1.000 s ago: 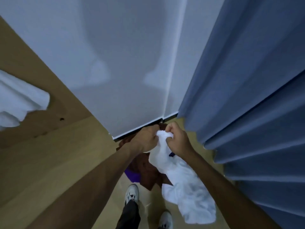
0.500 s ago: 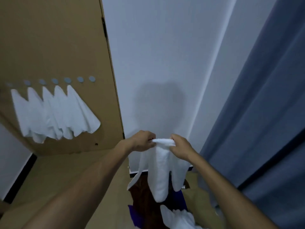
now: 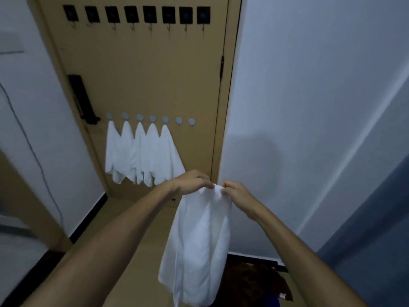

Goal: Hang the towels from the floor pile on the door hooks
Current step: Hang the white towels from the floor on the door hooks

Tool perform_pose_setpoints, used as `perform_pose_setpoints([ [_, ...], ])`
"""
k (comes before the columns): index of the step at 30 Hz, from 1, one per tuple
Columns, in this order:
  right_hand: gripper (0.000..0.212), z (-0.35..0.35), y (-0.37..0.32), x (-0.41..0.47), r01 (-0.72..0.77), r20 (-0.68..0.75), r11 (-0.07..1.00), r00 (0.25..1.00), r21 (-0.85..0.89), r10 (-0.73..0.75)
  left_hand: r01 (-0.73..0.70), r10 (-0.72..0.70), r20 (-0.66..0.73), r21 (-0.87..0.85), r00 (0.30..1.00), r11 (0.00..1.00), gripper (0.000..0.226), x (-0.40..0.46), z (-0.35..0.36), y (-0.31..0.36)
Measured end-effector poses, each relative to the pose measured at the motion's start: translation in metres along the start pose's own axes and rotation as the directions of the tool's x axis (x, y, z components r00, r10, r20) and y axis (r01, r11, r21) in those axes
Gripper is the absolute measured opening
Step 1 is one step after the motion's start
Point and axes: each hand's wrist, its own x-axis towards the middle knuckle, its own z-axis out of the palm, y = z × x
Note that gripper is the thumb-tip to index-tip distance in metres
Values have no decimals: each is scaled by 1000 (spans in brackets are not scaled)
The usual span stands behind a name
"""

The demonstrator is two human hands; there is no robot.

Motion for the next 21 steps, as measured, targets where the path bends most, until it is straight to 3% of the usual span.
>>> perform_pose_setpoints([
  [3,12,33,-16,23,89,25,990,996,-108,-87,21,-20,-33,20,999,1000,17,-12,-27,-32],
  [7,19,75,-37,51,110,81,964,992,-243,-93,27,-21,-64,93,998,995,5,-25,-56,-74],
  [14,26,123,-78,105,235,44,933,972,-273,-232,18,2,-182,111,983,994,4,-36,-102,-134],
  [21,12,157,-97,150,186,89,966,981,-182,-172,72,2,-377,182,926,981,10,-24,-133,-173],
])
